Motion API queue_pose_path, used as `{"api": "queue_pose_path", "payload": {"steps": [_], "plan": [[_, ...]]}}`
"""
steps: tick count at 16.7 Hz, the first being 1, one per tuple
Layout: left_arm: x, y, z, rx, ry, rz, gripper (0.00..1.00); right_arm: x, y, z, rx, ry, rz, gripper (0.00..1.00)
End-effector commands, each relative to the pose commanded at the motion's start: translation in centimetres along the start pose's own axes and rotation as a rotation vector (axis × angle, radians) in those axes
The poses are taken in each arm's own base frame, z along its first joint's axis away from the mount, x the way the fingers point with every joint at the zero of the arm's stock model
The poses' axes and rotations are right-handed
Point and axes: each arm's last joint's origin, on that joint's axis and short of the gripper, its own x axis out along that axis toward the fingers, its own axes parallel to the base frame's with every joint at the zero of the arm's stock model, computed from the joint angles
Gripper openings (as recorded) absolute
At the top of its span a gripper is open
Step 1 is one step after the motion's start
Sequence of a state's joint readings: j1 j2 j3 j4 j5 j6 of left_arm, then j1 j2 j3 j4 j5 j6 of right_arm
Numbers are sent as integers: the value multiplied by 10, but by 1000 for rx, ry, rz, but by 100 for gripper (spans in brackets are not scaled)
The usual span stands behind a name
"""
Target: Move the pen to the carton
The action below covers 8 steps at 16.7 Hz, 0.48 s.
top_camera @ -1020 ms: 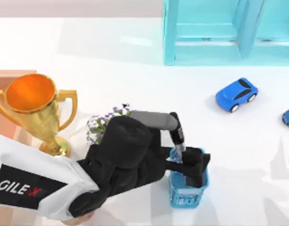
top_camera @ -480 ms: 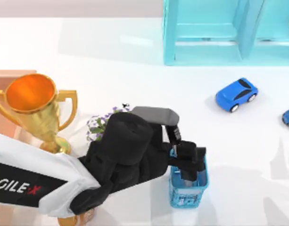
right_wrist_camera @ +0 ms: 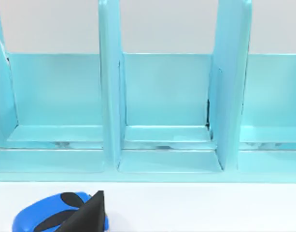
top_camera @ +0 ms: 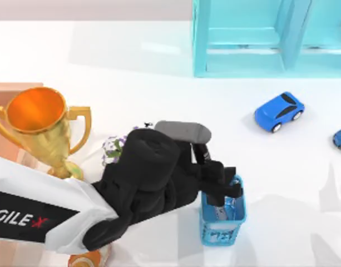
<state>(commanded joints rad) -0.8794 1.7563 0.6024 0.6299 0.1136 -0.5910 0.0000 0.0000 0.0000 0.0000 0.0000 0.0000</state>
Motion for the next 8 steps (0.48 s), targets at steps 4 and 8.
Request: {"api": "queue_pose_path", "payload": {"steps": [4,8], "plan": [[-6,-9,17,26,-40,-36,0,0,0,0,0,0,0,100],[-36,-26,43,108,-5,-116,0,0,0,0,0,0,0,100]]}}
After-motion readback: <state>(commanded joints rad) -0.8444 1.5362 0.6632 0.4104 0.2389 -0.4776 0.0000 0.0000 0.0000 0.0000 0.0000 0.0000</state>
